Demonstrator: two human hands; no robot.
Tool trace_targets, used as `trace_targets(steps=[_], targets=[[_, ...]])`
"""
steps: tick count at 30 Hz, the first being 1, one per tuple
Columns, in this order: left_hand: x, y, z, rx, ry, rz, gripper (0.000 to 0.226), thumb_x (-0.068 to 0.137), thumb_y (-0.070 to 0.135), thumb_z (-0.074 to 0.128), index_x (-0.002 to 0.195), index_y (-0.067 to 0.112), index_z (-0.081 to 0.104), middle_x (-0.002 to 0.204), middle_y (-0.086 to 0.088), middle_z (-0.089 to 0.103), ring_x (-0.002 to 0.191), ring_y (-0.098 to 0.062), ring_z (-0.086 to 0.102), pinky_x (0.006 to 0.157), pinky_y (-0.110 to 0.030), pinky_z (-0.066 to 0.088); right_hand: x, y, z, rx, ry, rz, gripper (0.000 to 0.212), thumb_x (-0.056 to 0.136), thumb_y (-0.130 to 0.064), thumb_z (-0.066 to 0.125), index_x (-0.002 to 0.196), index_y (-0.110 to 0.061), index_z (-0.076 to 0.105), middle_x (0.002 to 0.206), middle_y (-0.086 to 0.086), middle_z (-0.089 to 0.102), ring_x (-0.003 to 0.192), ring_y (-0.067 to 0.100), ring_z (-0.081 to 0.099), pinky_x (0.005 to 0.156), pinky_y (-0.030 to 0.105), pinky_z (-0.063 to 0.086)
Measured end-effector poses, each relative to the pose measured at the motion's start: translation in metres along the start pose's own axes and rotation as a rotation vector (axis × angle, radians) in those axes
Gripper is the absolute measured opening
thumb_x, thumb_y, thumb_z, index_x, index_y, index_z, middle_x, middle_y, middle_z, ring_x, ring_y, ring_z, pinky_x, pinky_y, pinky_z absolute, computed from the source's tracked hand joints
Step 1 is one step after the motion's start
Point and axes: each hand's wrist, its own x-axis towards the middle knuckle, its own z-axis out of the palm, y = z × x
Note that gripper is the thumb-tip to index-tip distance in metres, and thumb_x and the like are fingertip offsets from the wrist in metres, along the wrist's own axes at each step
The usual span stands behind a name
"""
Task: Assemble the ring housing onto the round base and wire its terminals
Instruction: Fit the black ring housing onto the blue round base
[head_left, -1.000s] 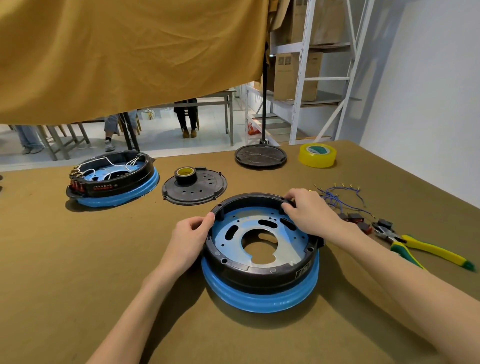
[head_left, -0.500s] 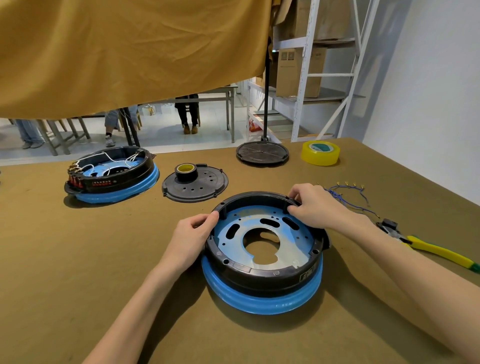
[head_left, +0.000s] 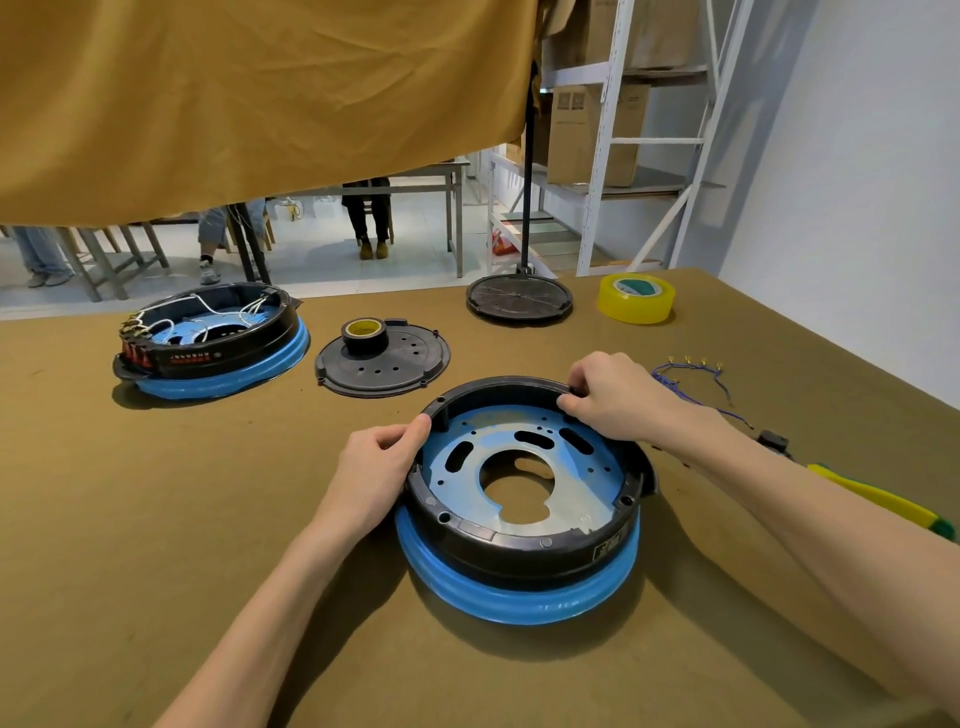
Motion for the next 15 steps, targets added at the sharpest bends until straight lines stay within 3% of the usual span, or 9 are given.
trace_targets(steps=[6, 9, 12, 15], targets=[[0.000, 0.000, 0.000, 0.020, -0.005, 0.009, 0.035, 0.103, 0.050, 0.052, 0.094, 0.029, 0.078, 0.085, 0.013, 0.078, 0.080, -0.003, 0.072, 0.068, -0.020, 0.053, -0.005, 0.006, 0.006, 0.016, 0.054, -0.041, 0.021, 0.100, -0.036, 0.062, 0.100, -0.017, 0.072, 0.086, 0.002, 0.070, 0.077, 0.019, 0.064, 0.058, 0.029, 0.044], [0.001, 0.001, -0.001, 0.032, -0.002, 0.006, 0.035, 0.103, 0.050, 0.052, 0.094, 0.028, 0.078, 0.084, 0.012, 0.078, 0.079, -0.004, 0.072, 0.074, -0.027, 0.057, -0.005, 0.005, 0.006, -0.002, 0.057, -0.069, 0.021, 0.101, -0.035, 0.061, 0.102, -0.018, 0.072, 0.088, 0.003, 0.071, 0.078, 0.021, 0.065, 0.062, 0.033, 0.050], [0.000, 0.002, -0.001, 0.031, 0.009, -0.001, 0.032, 0.102, 0.051, 0.052, 0.095, 0.031, 0.076, 0.083, 0.014, 0.077, 0.080, -0.002, 0.072, 0.072, -0.024, 0.055, -0.009, 0.001, 0.008, -0.040, 0.073, -0.079, 0.022, 0.103, -0.035, 0.056, 0.107, -0.017, 0.070, 0.092, 0.007, 0.070, 0.080, 0.026, 0.065, 0.073, 0.044, 0.058], [0.000, 0.003, -0.001, 0.050, 0.002, -0.048, 0.037, 0.101, 0.055, 0.051, 0.101, 0.027, 0.075, 0.087, 0.006, 0.077, 0.089, -0.012, 0.072, 0.075, -0.026, 0.055, -0.012, -0.001, 0.011, -0.023, 0.067, -0.052, 0.021, 0.105, -0.034, 0.052, 0.112, -0.017, 0.062, 0.092, 0.008, 0.067, 0.079, 0.026, 0.063, 0.072, 0.044, 0.057]])
